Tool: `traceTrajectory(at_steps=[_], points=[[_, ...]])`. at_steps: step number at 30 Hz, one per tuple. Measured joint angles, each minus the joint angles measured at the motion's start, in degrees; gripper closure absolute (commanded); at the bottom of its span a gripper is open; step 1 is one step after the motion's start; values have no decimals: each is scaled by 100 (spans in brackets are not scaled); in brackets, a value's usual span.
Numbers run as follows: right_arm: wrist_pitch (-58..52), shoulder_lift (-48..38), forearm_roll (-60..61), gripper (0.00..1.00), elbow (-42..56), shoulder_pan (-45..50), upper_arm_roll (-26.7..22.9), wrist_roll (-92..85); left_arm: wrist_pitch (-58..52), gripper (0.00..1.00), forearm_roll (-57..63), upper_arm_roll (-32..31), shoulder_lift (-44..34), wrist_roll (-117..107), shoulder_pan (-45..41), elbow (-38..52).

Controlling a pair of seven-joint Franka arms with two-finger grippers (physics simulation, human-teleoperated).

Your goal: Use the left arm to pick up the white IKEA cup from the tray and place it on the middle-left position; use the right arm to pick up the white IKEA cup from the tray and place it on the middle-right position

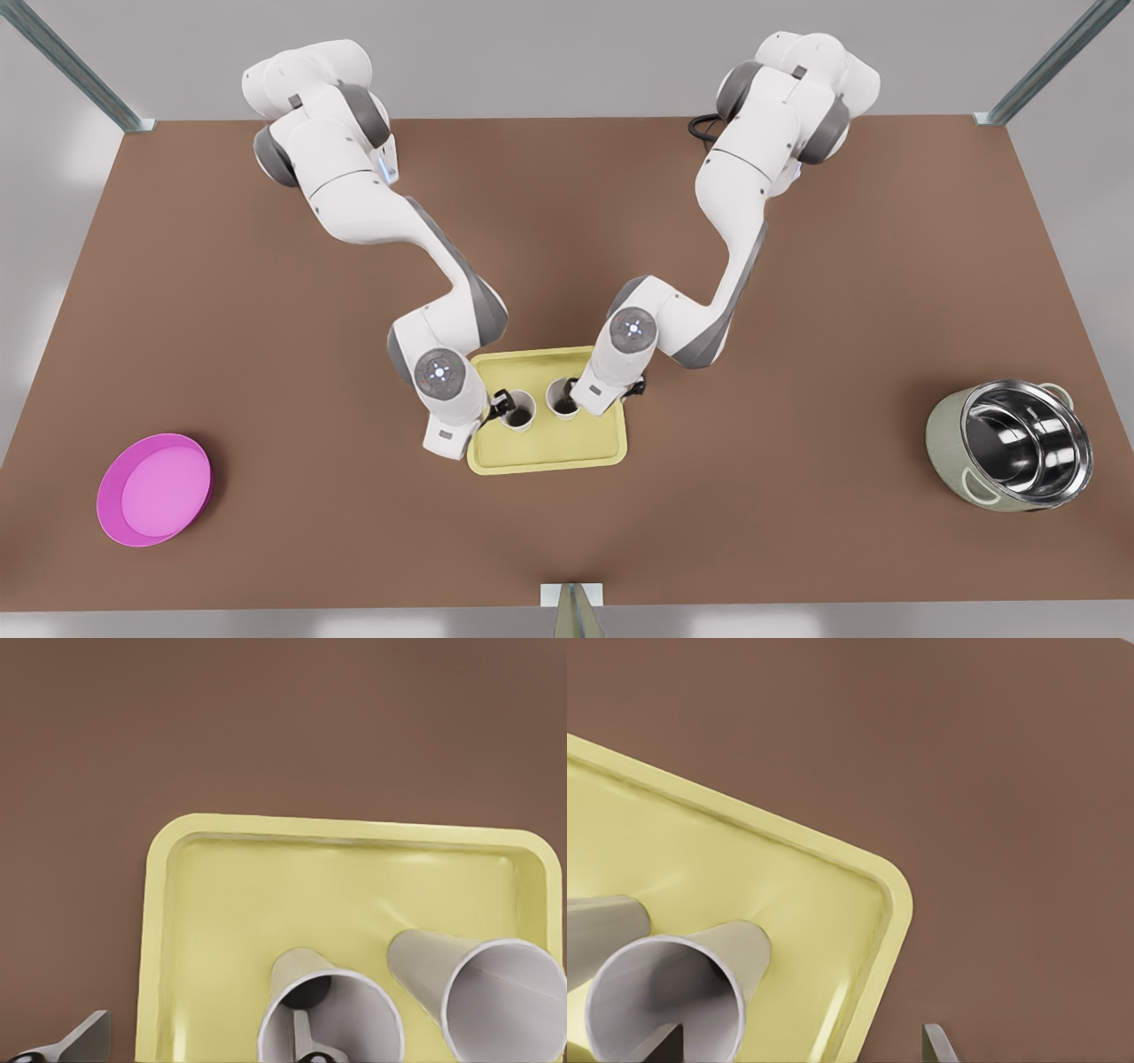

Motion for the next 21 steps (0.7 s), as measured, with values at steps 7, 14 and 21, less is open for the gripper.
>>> traceTrajectory(at_steps=[7,14,21], points=[[254,10,15,0,-468,112,33,126,380,0,85,1,134,-361,-155,-160],[345,16,135,0,-496,115,83,217,744,75,73,16,234,-638,-146,-144],[467,91,257,0,-488,93,83,289,850,92,93,26,206,-1024,-124,-37]])
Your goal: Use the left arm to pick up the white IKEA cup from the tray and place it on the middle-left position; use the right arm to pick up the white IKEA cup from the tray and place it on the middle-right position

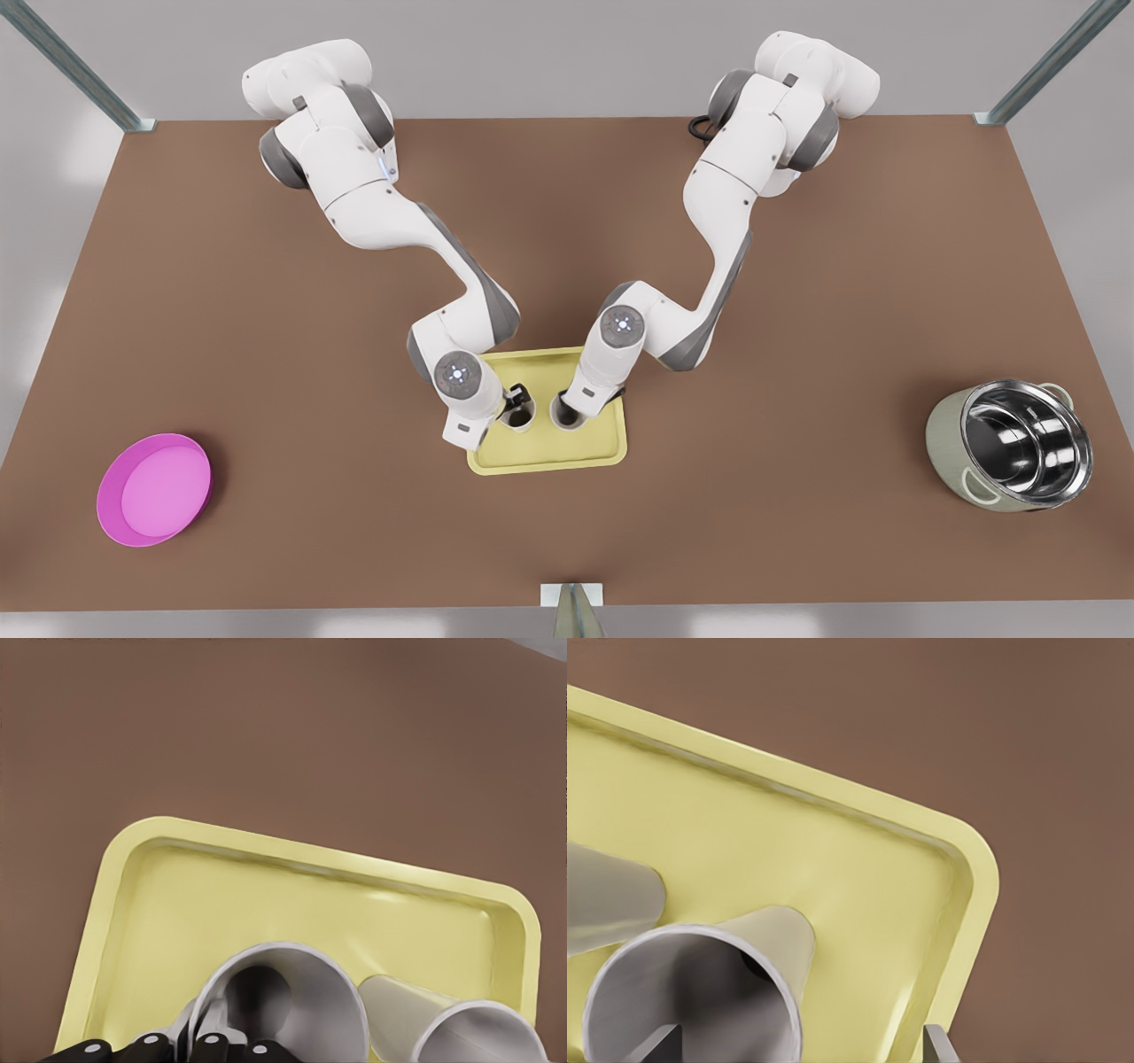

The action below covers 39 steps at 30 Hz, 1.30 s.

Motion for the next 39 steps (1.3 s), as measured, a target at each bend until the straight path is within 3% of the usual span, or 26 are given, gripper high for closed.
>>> traceTrajectory(at_steps=[4,7,9,12,19,26,27,28,29,33,36,39], points=[[79,96,11,6,0,25,7,53,-165,90,-1,-24,-581,-153,309,-361],[113,170,11,12,0,34,9,90,-202,90,-173,-43,-1888,15,974,-2137],[128,199,16,33,2,34,8,112,-53,90,-322,-32,-2623,316,1606,-3357],[141,200,20,49,24,34,18,159,360,90,-465,-3,-2876,957,2676,-4185],[142,178,37,82,52,35,69,296,1558,90,-516,27,-2591,2284,3156,-4330],[-255,-316,76,85,227,-262,67,318,2231,89,-524,114,-2408,3205,3155,-4333],[-369,-416,77,86,237,-433,106,296,2289,82,-527,120,-2400,3315,3152,-4330],[-485,-509,77,86,241,-565,126,268,2338,53,-538,122,-2396,3429,3152,-4328],[-600,-596,77,86,242,-685,137,232,2379,0,-552,122,-2394,3540,3151,-4327],[-995,-703,81,86,246,-1307,162,-28,2474,0,-592,129,-2497,3945,3154,-4369],[-1230,-705,76,86,305,-1833,149,-385,1606,0,-651,246,-3540,4222,3168,-4243],[-1360,-697,54,86,356,-2330,126,-844,-630,0,-782,457,-4186,4456,3153,-2391]])
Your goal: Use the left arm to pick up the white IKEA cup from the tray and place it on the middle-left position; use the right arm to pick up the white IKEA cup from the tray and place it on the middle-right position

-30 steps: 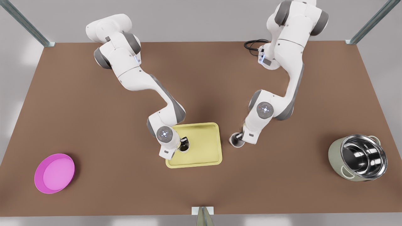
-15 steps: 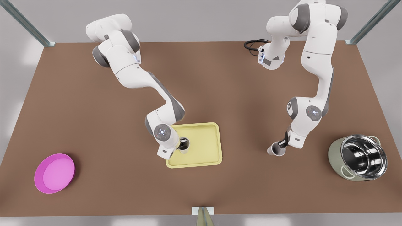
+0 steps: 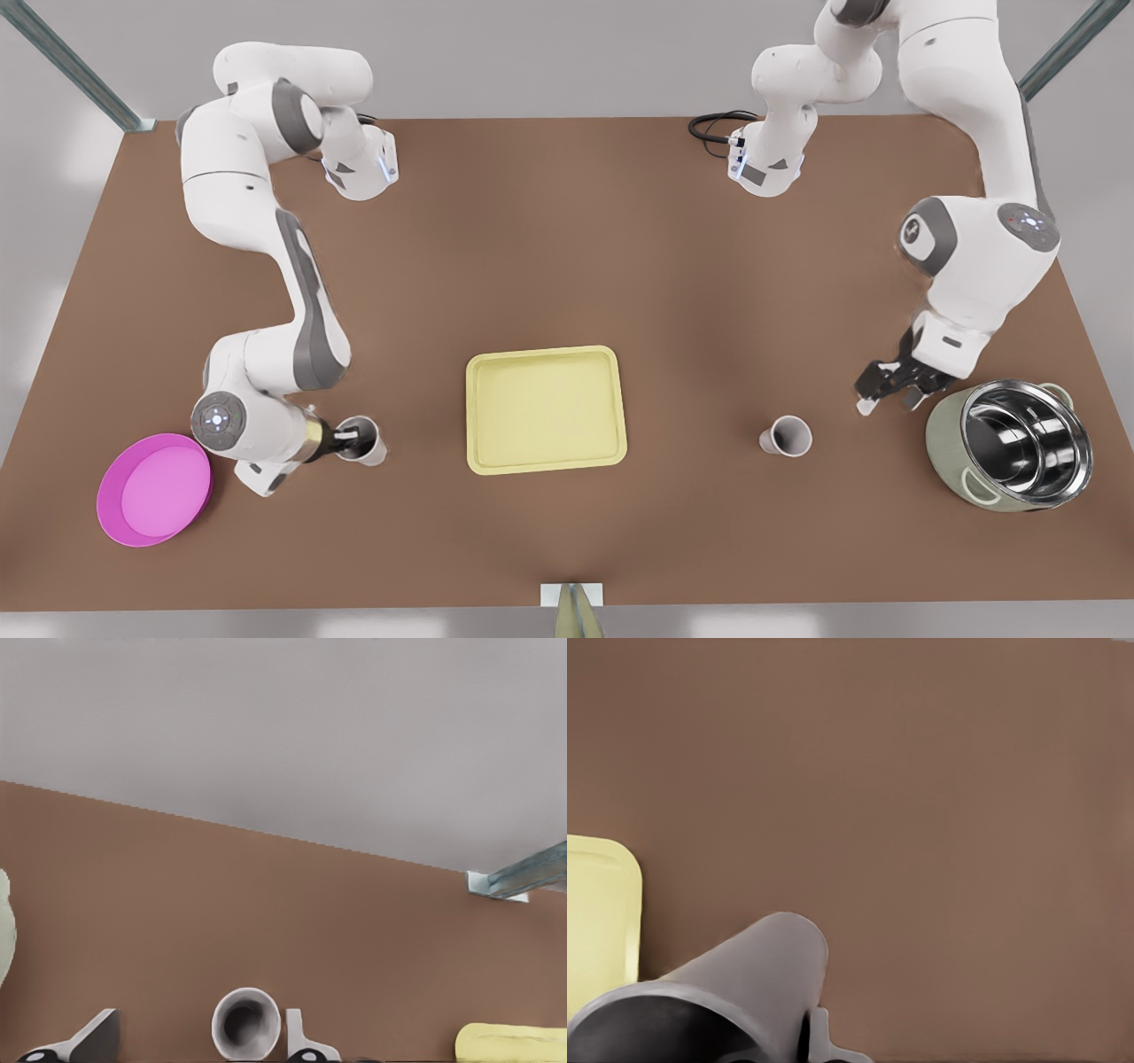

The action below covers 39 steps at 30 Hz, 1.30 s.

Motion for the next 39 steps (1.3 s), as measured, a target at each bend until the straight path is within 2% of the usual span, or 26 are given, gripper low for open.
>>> traceTrajectory(at_steps=[4,10,17,23,26,29,30,31,33,35,38,39], points=[[-72,70,-109,86,1,-327,-201,-641,-1682,0,16,102,8,111,49,597],[251,571,-298,85,3,-444,-669,-1493,-2783,0,43,106,259,220,-9,898],[672,846,-313,83,1,-482,-768,-2248,-3224,0,85,102,273,311,-22,904],[897,899,-316,73,-4,-508,-768,-2681,-3279,0,285,42,338,373,-147,908],[957,894,-320,63,-4,-509,-757,-2839,-3287,0,322,38,345,394,-167,905],[992,878,-322,62,-3,-509,-751,-2973,-3291,0,336,43,346,412,-153,904],[993,857,-323,59,-1,-506,-750,-3013,-3292,0,339,44,346,417,-151,904],[988,782,-325,52,1,-503,-747,-3050,-3294,0,342,44,346,422,-150,904],[919,488,-327,50,3,-501,-733,-3121,-3295,0,345,44,346,431,-152,904],[708,43,-331,43,3,-492,-723,-3184,-3296,0,349,44,346,439,-152,904],[164,-896,-328,0,4,-454,-457,-3138,-3297,0,350,44,346,450,-152,910],[-1,-1171,-377,0,6,-433,-311,-3050,-3297,0,348,44,346,453,-152,909]])
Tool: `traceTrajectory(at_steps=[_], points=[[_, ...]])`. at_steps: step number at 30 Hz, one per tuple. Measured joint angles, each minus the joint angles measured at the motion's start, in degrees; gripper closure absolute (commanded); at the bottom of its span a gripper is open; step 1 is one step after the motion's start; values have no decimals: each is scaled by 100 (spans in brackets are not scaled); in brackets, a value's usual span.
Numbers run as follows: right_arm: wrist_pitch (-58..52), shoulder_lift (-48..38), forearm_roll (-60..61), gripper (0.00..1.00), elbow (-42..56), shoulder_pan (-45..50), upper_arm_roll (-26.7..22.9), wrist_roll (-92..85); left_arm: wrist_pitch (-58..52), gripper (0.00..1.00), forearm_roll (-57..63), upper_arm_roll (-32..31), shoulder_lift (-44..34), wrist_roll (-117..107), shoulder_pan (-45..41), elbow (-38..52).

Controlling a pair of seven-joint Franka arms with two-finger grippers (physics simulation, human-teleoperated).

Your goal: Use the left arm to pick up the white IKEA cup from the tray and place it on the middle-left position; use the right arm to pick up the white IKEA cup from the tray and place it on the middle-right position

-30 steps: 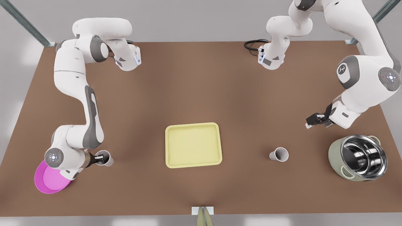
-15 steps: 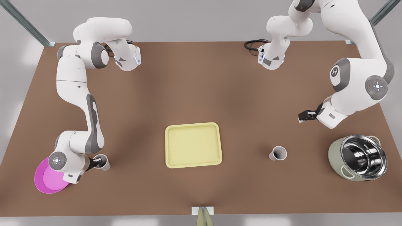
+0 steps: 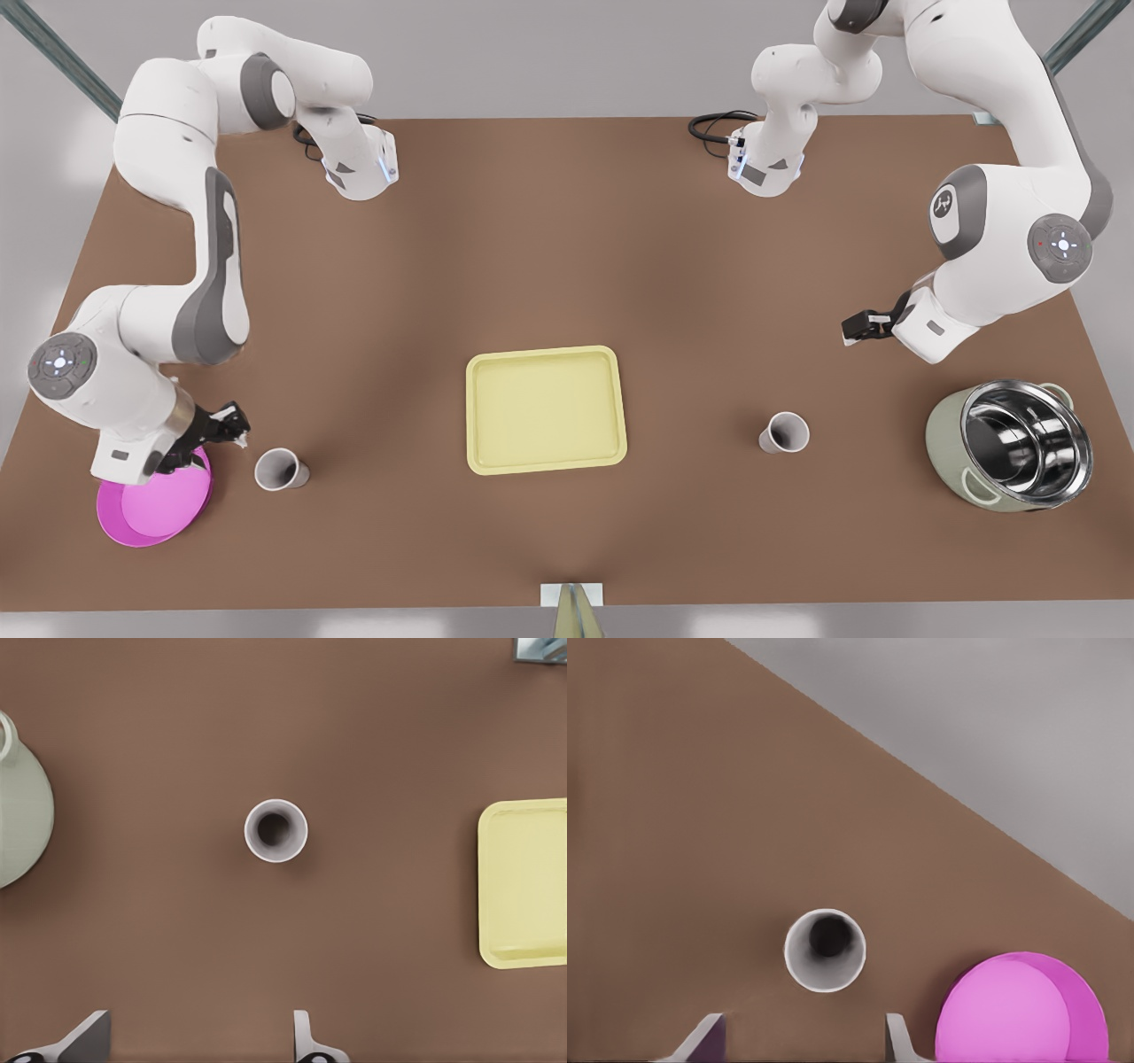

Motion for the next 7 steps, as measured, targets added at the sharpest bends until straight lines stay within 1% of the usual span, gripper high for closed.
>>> traceTrajectory(at_steps=[2,3,5,7], points=[[-332,-297,-207,0,-63,182,129,284,0,0,-3,0,0,6,0,-4],[-461,-464,-195,0,-390,223,163,465,0,0,-4,0,0,8,0,-4],[-414,-1086,47,0,-1668,65,199,805,-1,0,-5,0,1,12,0,-5],[-265,-1359,195,0,-2435,53,224,1117,-1,0,-6,0,2,16,0,-5]])
